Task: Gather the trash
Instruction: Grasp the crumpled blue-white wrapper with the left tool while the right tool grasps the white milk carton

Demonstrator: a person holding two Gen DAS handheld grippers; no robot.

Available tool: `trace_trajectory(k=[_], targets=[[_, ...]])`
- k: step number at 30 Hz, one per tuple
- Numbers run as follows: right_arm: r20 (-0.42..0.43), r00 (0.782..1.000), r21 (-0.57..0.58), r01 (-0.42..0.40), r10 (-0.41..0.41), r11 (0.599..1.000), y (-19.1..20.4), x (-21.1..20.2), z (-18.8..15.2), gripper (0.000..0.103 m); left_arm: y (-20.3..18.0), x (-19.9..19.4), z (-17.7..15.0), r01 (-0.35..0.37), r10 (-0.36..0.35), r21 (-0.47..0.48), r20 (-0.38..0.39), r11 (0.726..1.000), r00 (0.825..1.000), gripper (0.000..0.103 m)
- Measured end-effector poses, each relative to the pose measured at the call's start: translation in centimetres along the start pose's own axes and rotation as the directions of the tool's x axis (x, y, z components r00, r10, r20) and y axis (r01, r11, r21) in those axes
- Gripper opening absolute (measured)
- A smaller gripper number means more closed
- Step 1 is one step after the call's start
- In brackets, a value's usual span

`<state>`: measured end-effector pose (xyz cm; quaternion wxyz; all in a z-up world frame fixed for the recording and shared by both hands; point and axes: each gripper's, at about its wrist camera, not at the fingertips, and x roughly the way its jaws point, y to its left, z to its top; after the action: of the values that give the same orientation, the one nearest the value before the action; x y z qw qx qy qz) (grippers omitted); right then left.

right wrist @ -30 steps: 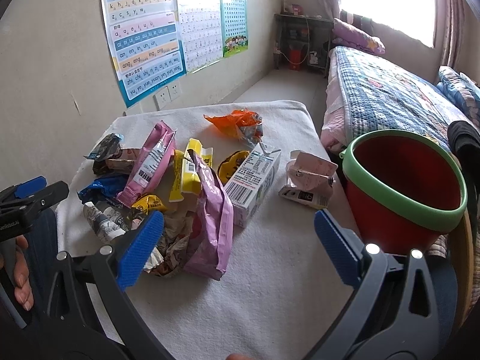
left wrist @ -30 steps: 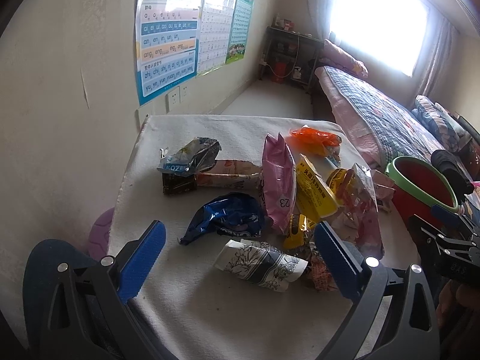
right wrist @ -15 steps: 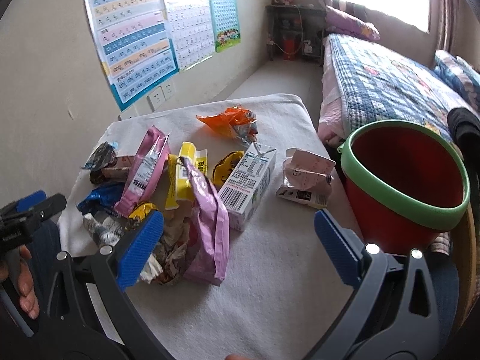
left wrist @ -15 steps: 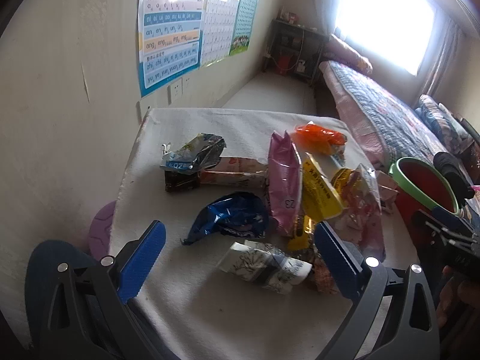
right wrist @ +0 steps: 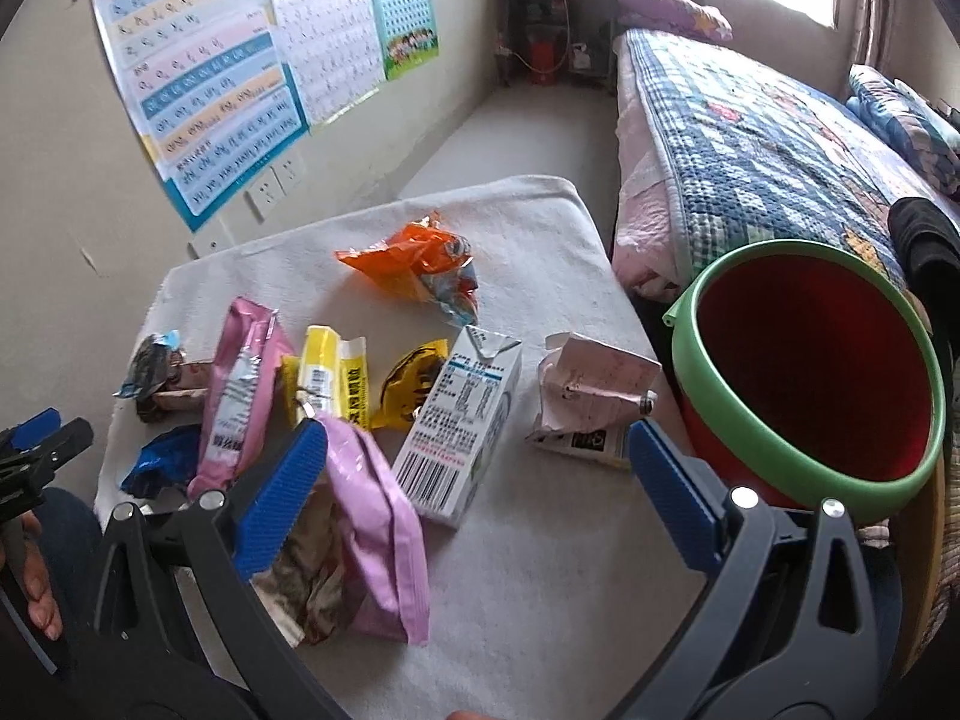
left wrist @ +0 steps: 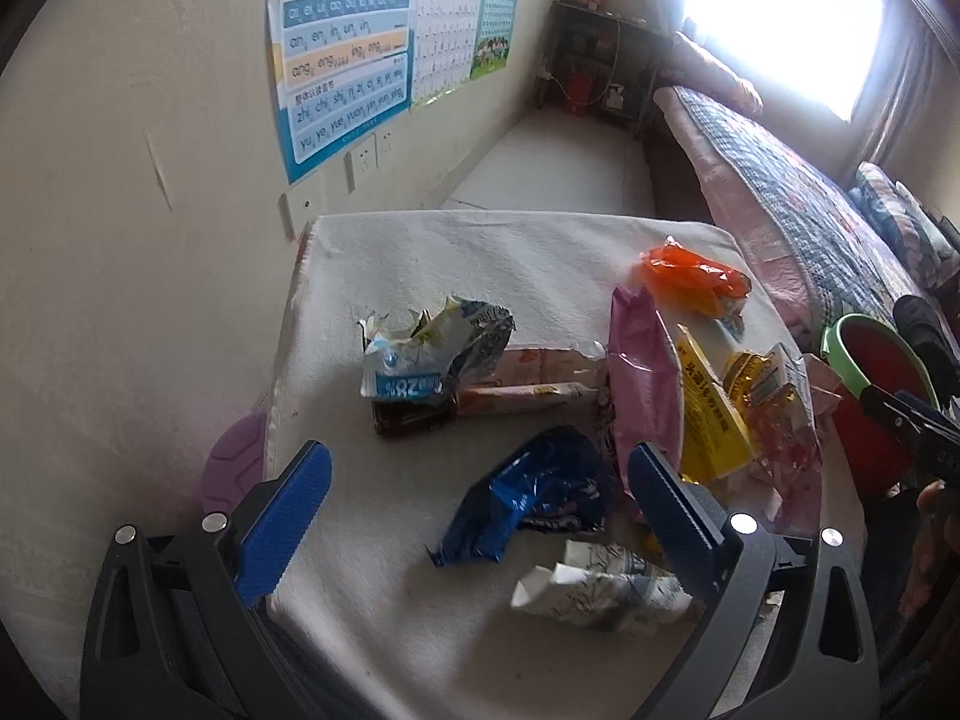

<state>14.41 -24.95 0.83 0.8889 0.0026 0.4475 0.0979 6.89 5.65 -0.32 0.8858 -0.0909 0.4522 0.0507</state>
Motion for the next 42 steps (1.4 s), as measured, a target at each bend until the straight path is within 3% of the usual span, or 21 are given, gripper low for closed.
trace_trajectory(k=[11,20,30,37,42], targets=[[-0.132,0.991,0.041,0.016,-0.010,0.999,0.0,4.4,1.1,0.092,0.2,2.7,2.0,0.025,-0.022,0.037,-0.080,0.999,0.997,0.094],[-0.203,0.979,0.058,0.021,-0.009,0.998,0.3,6.5,1.2,0.083,0.8,5.8,4.2,-0.002,0.012,0.068,-0.146,0.998,0.989,0.083],[-0.242,0.970,0.064,0.022,-0.005,0.998,0.2,7.6,1.1,0.071,1.3,8.2,4.5,-0.021,0.039,0.091,-0.194,0.996,0.980,0.058],[-0.281,0.959,0.076,-0.008,0.029,0.997,0.0,8.7,0.6,0.049,1.1,8.5,4.5,-0.004,0.022,0.084,-0.214,0.996,0.977,0.027],[-0.284,0.958,0.085,-0.023,0.046,0.996,-0.5,8.7,0.6,0.044,0.7,7.9,4.5,0.006,0.010,0.078,-0.200,0.997,0.980,0.019]])
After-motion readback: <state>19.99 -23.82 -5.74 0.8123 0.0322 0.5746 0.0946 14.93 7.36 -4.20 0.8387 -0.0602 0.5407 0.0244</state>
